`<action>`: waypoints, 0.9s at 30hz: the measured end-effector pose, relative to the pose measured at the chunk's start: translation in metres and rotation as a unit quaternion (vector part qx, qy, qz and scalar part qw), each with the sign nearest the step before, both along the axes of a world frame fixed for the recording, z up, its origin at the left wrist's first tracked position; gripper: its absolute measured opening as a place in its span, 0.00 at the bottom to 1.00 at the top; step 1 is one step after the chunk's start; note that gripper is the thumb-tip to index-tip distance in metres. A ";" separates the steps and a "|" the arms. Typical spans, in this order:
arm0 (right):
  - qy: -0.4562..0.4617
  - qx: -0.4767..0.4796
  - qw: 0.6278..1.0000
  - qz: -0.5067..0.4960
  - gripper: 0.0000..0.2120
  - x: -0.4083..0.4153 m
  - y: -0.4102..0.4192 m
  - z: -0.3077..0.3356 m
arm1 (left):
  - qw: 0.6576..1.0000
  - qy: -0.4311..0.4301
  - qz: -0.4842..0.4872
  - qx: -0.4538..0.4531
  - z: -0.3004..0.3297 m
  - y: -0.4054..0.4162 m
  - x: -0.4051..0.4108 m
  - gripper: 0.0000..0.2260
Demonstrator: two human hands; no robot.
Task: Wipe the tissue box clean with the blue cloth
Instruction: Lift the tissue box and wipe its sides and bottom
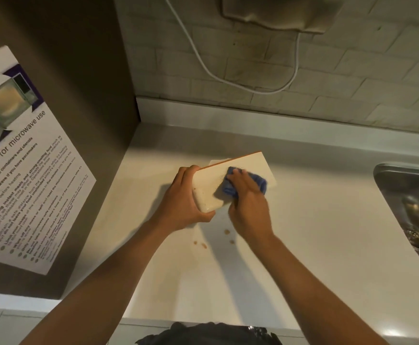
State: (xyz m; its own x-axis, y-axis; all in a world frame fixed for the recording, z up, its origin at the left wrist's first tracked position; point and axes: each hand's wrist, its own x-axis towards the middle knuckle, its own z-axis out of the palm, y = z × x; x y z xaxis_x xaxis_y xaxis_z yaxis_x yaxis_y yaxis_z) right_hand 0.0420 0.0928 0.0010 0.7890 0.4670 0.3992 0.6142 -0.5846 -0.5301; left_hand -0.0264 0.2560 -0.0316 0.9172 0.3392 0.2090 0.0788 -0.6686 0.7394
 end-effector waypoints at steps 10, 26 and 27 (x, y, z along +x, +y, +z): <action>0.017 -0.013 1.000 -0.012 0.21 0.039 -0.014 -0.006 | 0.999 0.002 -0.003 0.039 0.001 -0.001 -0.004 0.49; 0.039 0.037 0.999 0.005 0.17 0.012 0.023 0.004 | 1.000 -0.001 0.019 0.019 0.001 -0.007 -0.006 0.47; 0.032 0.013 0.998 0.059 0.21 -0.006 0.029 0.002 | 1.000 -0.009 0.013 0.000 0.001 -0.007 -0.006 0.45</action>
State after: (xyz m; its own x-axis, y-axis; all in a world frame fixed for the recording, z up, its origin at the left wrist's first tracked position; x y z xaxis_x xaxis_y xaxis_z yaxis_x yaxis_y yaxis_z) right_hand 0.0363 0.1221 0.0026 0.7540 0.5478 0.3626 0.6418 -0.4963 -0.5846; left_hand -0.0327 0.2487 -0.0310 0.9037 0.3637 0.2260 0.0827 -0.6662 0.7412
